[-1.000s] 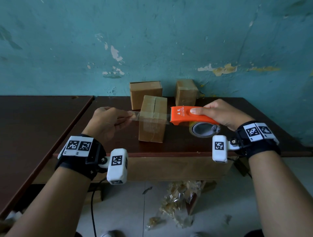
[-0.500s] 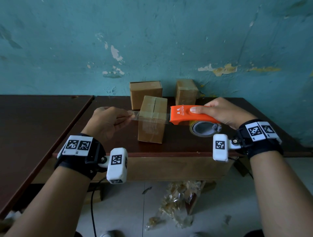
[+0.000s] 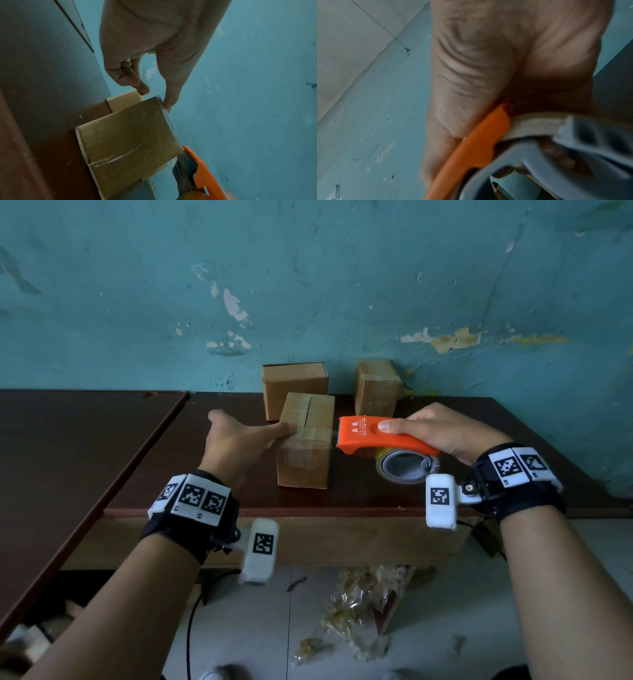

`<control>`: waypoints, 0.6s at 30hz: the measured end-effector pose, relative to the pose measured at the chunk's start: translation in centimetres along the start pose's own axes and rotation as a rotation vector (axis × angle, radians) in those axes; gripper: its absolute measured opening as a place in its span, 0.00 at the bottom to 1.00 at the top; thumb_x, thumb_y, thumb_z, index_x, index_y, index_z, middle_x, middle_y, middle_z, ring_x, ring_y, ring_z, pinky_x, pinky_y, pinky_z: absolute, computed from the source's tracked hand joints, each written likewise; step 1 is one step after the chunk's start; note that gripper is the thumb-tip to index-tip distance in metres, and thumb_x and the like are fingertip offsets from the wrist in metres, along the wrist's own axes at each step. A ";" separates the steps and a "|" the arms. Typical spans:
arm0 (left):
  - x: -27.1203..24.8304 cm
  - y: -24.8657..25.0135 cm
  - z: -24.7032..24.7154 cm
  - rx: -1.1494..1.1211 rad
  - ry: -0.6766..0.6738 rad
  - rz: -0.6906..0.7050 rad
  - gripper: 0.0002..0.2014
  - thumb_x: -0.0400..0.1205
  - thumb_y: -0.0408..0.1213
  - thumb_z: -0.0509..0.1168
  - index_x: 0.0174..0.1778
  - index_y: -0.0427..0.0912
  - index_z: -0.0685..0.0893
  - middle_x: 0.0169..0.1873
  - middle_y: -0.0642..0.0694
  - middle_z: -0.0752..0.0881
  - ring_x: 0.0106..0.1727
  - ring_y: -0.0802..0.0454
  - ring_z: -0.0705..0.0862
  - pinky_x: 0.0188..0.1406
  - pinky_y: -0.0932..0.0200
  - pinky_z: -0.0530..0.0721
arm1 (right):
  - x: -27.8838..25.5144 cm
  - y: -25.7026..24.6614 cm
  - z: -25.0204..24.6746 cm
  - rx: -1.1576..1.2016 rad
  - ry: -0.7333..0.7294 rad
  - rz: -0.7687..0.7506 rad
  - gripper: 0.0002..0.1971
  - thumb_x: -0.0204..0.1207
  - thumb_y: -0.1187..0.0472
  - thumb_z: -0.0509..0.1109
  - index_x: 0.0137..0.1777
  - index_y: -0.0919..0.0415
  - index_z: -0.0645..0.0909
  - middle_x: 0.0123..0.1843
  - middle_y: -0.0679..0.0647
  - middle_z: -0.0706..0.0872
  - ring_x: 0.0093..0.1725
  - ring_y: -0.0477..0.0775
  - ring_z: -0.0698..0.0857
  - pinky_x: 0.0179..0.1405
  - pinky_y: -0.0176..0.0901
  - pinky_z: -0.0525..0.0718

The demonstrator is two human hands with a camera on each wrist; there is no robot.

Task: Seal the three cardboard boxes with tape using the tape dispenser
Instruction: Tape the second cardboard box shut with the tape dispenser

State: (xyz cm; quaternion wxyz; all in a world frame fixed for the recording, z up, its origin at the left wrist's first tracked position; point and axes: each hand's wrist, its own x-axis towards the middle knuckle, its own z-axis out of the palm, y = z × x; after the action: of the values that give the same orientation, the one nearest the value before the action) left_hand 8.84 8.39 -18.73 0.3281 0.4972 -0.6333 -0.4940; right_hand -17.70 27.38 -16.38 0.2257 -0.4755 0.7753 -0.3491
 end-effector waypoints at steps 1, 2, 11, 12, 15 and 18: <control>-0.1 0.0 0.1 0.013 0.016 0.024 0.67 0.55 0.59 0.92 0.84 0.40 0.61 0.61 0.43 0.83 0.63 0.43 0.86 0.61 0.44 0.89 | 0.0 0.0 0.1 0.000 -0.003 -0.003 0.43 0.61 0.23 0.76 0.44 0.70 0.92 0.37 0.62 0.94 0.36 0.57 0.89 0.48 0.49 0.82; -0.1 0.0 0.2 0.024 0.030 0.041 0.66 0.58 0.57 0.92 0.85 0.40 0.60 0.60 0.43 0.82 0.63 0.44 0.84 0.60 0.45 0.87 | 0.1 0.1 0.1 0.000 -0.005 -0.005 0.43 0.61 0.23 0.76 0.45 0.70 0.93 0.39 0.63 0.94 0.37 0.58 0.90 0.50 0.50 0.83; -1.6 0.5 -0.1 0.234 -0.027 0.059 0.66 0.67 0.66 0.84 0.90 0.38 0.53 0.82 0.31 0.74 0.81 0.34 0.77 0.68 0.42 0.82 | 0.1 0.4 -0.4 -0.017 -0.044 0.025 0.39 0.65 0.25 0.77 0.44 0.68 0.93 0.40 0.66 0.94 0.37 0.58 0.90 0.50 0.51 0.83; -1.8 0.6 -0.1 0.273 -0.030 0.072 0.66 0.67 0.69 0.82 0.90 0.37 0.54 0.83 0.32 0.72 0.82 0.34 0.75 0.72 0.40 0.80 | 0.0 0.5 -0.5 -0.016 -0.039 0.024 0.38 0.66 0.26 0.77 0.43 0.68 0.93 0.41 0.67 0.94 0.36 0.58 0.89 0.50 0.52 0.82; -1.4 0.0 -0.1 0.374 0.032 0.279 0.59 0.69 0.71 0.80 0.89 0.46 0.64 0.82 0.40 0.73 0.83 0.38 0.71 0.79 0.36 0.77 | -0.1 0.5 -0.7 -0.008 -0.039 0.016 0.41 0.65 0.25 0.77 0.44 0.70 0.92 0.41 0.68 0.94 0.37 0.59 0.88 0.49 0.52 0.81; -1.3 -0.4 0.6 0.389 0.056 0.599 0.32 0.78 0.58 0.79 0.77 0.55 0.83 0.72 0.52 0.81 0.76 0.47 0.72 0.77 0.38 0.75 | -0.1 0.4 -0.6 -0.031 -0.051 0.018 0.44 0.61 0.23 0.75 0.45 0.72 0.91 0.40 0.65 0.93 0.36 0.58 0.88 0.48 0.51 0.81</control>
State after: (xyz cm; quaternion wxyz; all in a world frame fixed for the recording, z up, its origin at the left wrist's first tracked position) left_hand 8.81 9.75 -19.16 0.3747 0.3560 -0.8239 -0.2326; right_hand -18.30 27.77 -16.28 0.2412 -0.4807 0.7788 -0.3229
